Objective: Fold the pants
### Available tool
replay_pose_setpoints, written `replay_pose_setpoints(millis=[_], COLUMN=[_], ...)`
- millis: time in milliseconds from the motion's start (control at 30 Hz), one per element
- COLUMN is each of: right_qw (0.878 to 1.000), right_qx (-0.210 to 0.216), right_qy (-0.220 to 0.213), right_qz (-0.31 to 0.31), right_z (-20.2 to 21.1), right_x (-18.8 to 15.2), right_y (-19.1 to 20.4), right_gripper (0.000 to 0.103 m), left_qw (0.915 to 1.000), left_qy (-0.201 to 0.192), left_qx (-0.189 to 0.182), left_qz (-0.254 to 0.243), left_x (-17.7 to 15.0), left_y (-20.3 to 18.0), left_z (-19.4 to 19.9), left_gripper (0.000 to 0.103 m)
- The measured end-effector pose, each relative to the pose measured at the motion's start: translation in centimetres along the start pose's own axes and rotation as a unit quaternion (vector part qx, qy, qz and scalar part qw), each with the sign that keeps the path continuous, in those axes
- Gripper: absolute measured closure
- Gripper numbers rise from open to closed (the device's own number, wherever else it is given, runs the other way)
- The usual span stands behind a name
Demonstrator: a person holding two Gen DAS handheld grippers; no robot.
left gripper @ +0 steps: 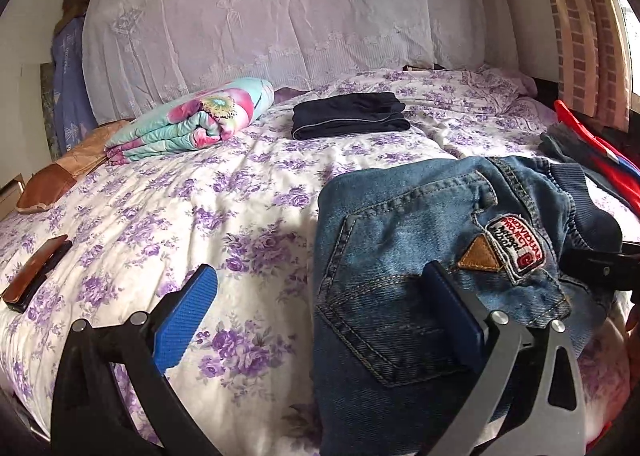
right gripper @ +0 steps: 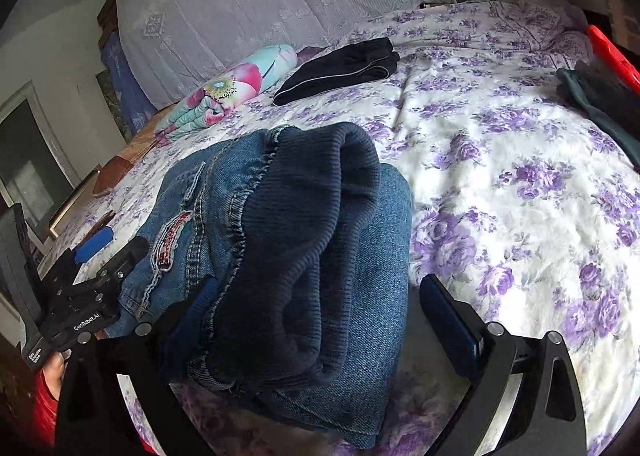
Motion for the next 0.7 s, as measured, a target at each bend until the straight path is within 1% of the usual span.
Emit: replay_pose_setpoints(millis=[133,333,467,600,700], right_qw=[1.000,1.000,1.000,0.998,0.993], right_qx=[0.005,0.005,0.013,0.043,0.068], right_qy=[0.001,0.001,0.006,-0.002,0.029], right_qz=[-0.003,-0.004,-0.013,-0.055,-0.097], right_z=[0.0,0.0,0.3,0.7,-1.0], right_x=[0.1,0.1,1.2,3.2,3.2], right_y=[0.0,0.0,0.1,-1.1,-2.3], right_gripper=[0.004,0.004,0.004,0.004,0.004], left_qw=[0.9997,0.9996,0.9993,0.9976,0.9967], left_qy=[0.008,0.008,0.014,0.026,0.030], left_qx=[-0.018,-0.020,-0.027,-0.050,-0.059], left_qz=[0.015,0.017,0.023,0.041,0.048], left_x=[-0.1,-0.1,0.0,0.0,0.0], left_y=[0.3,0.6,0.8,1.3,1.5], left_z=[0.0,-0.1,-0.2,-0.6,-0.9], left_gripper=[0.004,0.004,0.004,0.004,0.004])
Point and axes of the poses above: each gripper's, at about its wrist camera, not at the fingertips, and z roughly against the way its jaws point, y to its left, x to its top, the point moved 3 cm from there along -z, roughly the way its jaws point, and after that the axes turned 1 degree about x, right-handed, at the moved point
